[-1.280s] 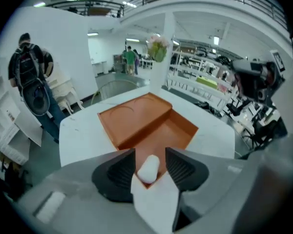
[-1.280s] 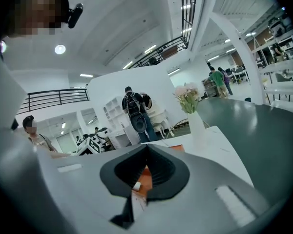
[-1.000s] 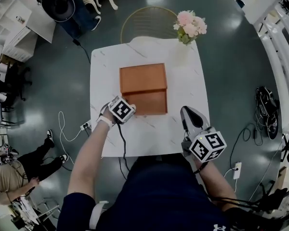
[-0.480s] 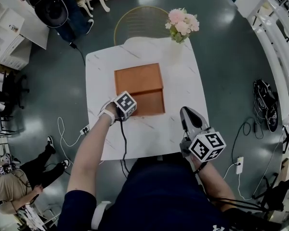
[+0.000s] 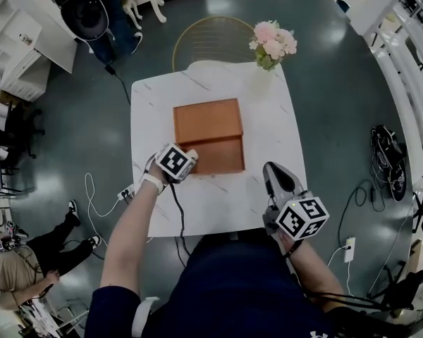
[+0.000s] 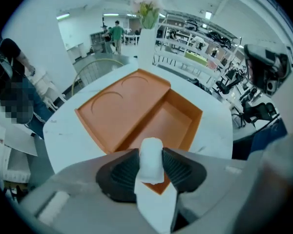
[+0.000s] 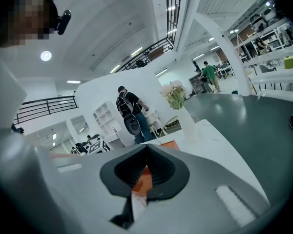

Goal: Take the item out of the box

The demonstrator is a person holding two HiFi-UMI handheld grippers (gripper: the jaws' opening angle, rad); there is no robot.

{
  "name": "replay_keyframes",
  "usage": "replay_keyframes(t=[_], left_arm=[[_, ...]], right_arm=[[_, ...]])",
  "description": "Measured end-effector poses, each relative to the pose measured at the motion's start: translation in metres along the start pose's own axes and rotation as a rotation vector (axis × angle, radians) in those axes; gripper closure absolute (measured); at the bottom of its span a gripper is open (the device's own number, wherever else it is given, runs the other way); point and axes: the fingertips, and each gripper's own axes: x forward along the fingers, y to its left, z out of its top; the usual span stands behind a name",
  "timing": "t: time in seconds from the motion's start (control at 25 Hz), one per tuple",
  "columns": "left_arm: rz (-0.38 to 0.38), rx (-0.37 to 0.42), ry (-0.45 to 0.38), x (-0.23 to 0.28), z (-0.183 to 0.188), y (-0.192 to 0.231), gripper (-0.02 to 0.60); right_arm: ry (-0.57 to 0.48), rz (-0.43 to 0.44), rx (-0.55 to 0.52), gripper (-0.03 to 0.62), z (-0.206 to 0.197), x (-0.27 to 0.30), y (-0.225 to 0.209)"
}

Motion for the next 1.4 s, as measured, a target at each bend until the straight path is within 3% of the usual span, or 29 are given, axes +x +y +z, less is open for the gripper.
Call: replay_keyframes(t=[0.12, 0.28, 0.52, 0.76, 1.04, 1.4], left_arm=[[0.112, -0.016, -0.101, -0.018, 0.017, 0.022, 0.420], [0.199, -0.070, -0.191, -0.033, 0.035, 0.043, 0.420], [0.201, -0.138, -0.278, -0.023, 0.058, 0.049, 0.420], [0.277, -0.149, -0.315, -0.021, 0.077, 0.068, 0.420], [0.349, -0.167, -0.436, -0.023, 0.107, 0.084, 0.420], [0.337, -0.232, -0.481, -0.001, 0.107, 0.097, 0.420]], right_arm=[[0.009, 0.004, 0.002, 0.592, -0.003, 0.000, 0.003], [0.013, -0.001, -0.003, 0.592, -0.003, -0.001, 0.004], [0.004, -0.035, -0.002, 0.592, 0.000, -0.008, -0.006], [-0.008, -0.064, 0.002, 0.592, 0.003, -0.014, -0.016], [-0.014, -0.097, 0.008, 0.592, 0.008, -0.018, -0.030], [0.010, -0.097, 0.011, 0.592, 0.004, -0.011, -0.032]])
